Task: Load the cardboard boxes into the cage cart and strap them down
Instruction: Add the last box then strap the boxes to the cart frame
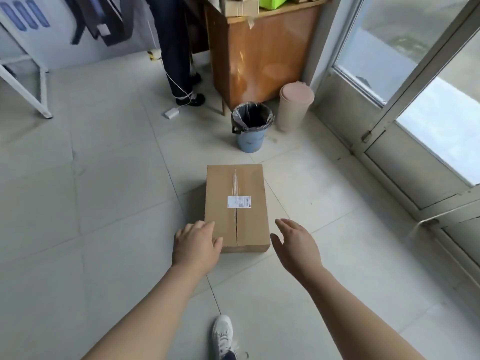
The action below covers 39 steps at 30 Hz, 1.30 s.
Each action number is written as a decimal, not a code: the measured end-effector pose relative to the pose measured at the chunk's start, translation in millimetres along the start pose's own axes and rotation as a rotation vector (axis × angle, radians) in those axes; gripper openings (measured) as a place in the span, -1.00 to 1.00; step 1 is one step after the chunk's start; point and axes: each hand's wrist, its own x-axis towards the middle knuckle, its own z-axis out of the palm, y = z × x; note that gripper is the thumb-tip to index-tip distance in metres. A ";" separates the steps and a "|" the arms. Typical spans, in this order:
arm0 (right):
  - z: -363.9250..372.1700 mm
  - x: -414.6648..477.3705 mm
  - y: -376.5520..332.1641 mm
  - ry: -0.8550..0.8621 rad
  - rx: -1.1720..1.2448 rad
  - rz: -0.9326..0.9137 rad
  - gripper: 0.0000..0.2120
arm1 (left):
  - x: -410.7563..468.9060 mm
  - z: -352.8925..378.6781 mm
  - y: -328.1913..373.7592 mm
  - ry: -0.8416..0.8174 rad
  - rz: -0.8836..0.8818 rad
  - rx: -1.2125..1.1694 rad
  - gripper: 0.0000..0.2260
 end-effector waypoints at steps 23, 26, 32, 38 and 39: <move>455.0 241.1 204.8 -0.220 -0.052 0.183 -0.52 | 273.6 463.2 -123.5 -0.328 -0.233 0.009 -0.26; 490.1 249.7 223.1 -0.156 -0.036 0.229 -0.46 | 286.7 500.3 -137.8 -0.367 -0.332 -0.062 -0.16; 509.5 258.0 231.6 -0.095 0.077 0.339 -0.36 | 293.5 522.2 -140.4 -0.293 -0.387 -0.325 -0.02; 476.3 251.2 223.7 -0.053 0.057 0.376 -0.38 | 280.9 491.0 -120.1 -0.293 -0.395 -0.335 -0.03; 466.3 249.0 221.6 -0.041 0.053 0.375 -0.38 | 279.2 482.9 -117.1 -0.277 -0.395 -0.344 -0.03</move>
